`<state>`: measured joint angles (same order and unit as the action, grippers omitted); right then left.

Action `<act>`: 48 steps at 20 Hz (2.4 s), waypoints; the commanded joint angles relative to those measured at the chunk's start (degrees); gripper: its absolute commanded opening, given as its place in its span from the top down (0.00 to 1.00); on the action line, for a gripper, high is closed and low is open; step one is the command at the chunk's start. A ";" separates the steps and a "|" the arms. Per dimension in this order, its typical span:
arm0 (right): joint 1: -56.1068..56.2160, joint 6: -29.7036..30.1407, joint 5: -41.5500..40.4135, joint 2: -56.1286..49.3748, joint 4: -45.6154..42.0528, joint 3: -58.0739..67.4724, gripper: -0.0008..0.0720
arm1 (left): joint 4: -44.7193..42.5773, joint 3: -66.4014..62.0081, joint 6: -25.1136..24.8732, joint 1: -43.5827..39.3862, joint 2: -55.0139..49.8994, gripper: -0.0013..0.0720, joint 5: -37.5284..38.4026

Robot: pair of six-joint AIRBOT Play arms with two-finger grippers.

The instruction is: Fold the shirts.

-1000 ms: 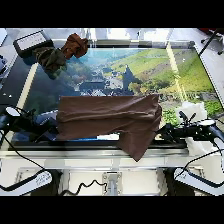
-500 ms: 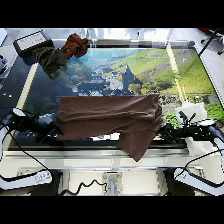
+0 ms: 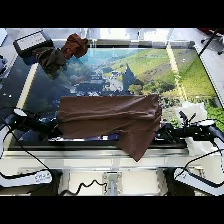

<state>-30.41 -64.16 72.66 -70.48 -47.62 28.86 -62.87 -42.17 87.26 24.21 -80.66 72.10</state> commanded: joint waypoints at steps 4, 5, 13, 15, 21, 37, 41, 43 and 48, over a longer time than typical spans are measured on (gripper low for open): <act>0.11 -2.84 0.61 -0.11 -0.98 -0.04 0.41 | 0.17 0.02 -0.33 -0.04 -0.04 0.96 0.83; 0.31 -3.61 -0.24 -0.28 -1.03 -0.04 0.41 | 0.04 0.02 -0.35 -0.02 -0.04 0.96 0.90; 11.04 -7.41 -5.90 -2.82 -1.75 -0.04 0.41 | 0.02 0.02 -1.81 -0.02 -0.04 0.96 1.20; 11.34 -8.59 -6.64 -2.82 -2.12 -0.04 0.41 | 0.02 0.02 -2.21 -0.02 -0.04 0.96 0.98; 11.34 -10.01 -7.61 -2.84 -1.90 -0.04 0.47 | 0.04 0.02 -3.06 -0.02 -0.04 0.96 0.59; 11.30 1.14 2.56 18.18 11.02 2.08 0.94 | 11.10 -0.66 -17.55 -0.02 10.88 0.97 11.91; 11.17 0.55 0.42 21.79 12.37 8.04 0.94 | 15.63 -4.57 -16.68 0.09 13.99 0.97 8.61; 11.17 0.52 -3.08 21.18 12.98 11.72 0.94 | 20.92 -8.00 -16.52 0.09 13.99 0.97 5.53; 11.21 0.55 -8.17 14.71 13.00 21.55 0.94 | 21.38 -20.22 -13.03 0.07 13.14 0.97 0.76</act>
<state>-19.25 -63.55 68.01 -52.84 -34.96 45.34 -42.74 -56.18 72.01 24.27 -67.13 76.40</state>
